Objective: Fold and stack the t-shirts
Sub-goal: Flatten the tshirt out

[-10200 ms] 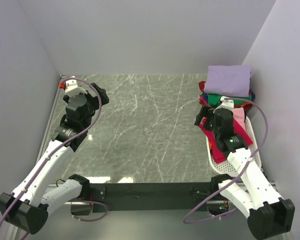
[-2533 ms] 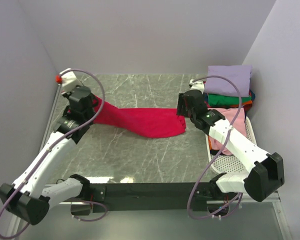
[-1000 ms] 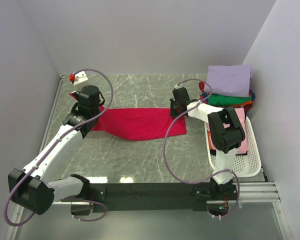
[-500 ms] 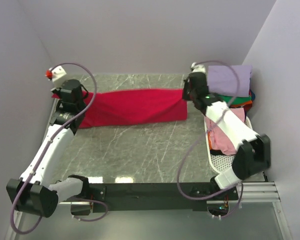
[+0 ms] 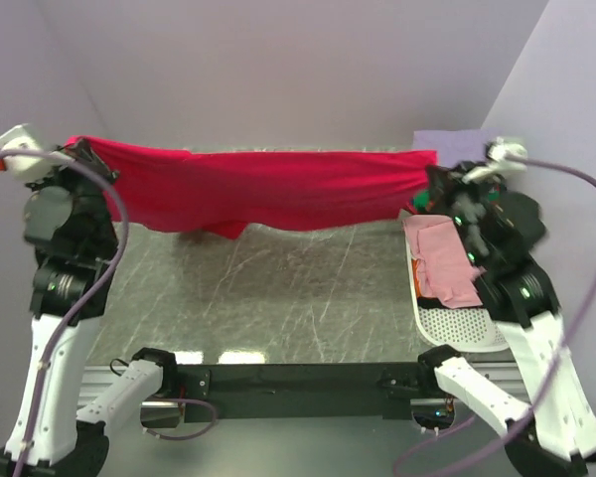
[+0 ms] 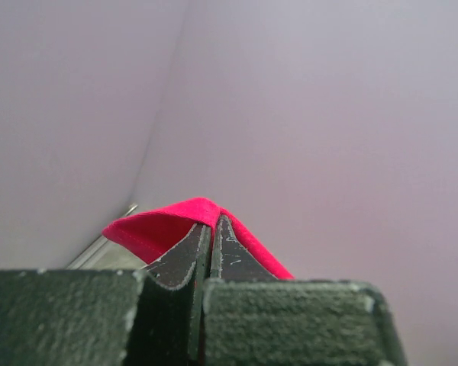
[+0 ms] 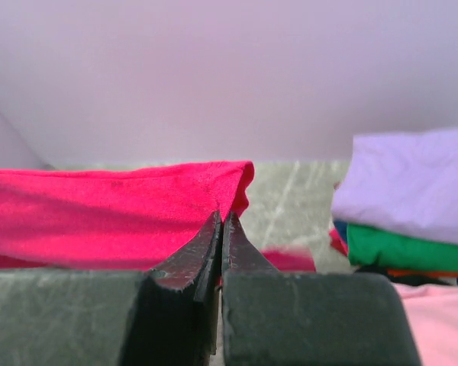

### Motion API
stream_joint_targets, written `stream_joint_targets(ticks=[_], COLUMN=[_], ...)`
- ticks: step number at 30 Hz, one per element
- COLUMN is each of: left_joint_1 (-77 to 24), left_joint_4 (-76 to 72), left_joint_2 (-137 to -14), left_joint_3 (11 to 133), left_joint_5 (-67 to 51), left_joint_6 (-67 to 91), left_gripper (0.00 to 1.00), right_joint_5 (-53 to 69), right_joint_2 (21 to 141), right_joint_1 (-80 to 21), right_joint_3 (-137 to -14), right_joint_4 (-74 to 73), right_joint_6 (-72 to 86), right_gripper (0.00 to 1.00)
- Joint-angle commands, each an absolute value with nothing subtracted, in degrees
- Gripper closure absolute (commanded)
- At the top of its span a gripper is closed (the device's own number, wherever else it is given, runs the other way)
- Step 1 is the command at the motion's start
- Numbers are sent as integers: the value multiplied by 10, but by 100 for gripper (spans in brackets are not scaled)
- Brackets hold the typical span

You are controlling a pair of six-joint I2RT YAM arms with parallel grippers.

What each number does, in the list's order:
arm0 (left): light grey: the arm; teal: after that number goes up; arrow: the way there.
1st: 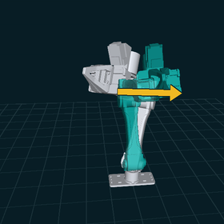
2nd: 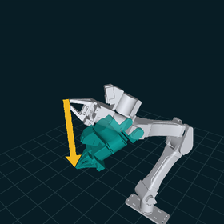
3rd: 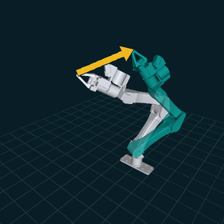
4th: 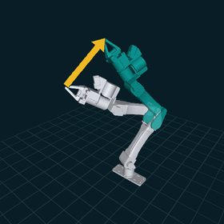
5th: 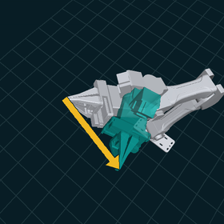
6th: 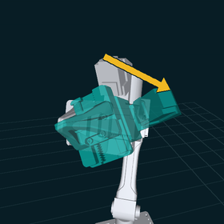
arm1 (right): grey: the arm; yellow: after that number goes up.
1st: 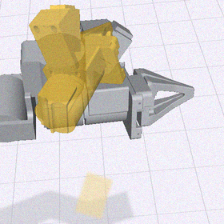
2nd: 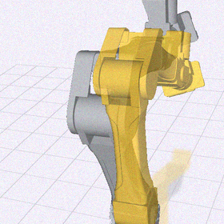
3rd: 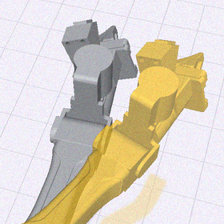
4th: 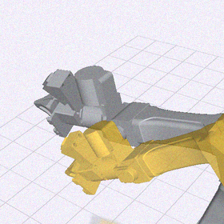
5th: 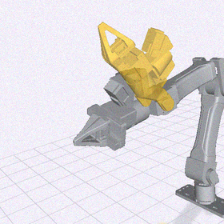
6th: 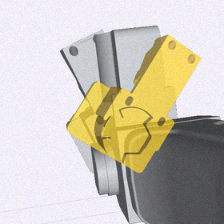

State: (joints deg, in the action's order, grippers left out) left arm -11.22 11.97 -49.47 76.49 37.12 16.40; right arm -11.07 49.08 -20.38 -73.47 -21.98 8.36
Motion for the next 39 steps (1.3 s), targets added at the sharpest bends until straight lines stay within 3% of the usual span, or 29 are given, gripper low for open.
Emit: stream_joint_targets(ticks=[1, 16, 29, 39], left_joint_1=[-111, -111, -111, -112], left_joint_4=[127, 64, 81, 174], left_joint_2=[-469, -565, -631, -561], left_joint_3=[801, 771, 898, 983], left_joint_5=[311, 303, 224, 124], left_joint_6=[170, 140, 93, 135], left_gripper=[100, 100, 99, 100], right_joint_5=[-91, -86, -57, -18], right_joint_2=[430, 521, 604, 523], right_joint_1=[-202, -202, -203, -212], right_joint_3=[-736, -736, -820, -847], right_joint_4=[-240, -153, -126, -184], right_joint_6=[66, 86, 62, 61], right_gripper=[100, 100, 100, 100])
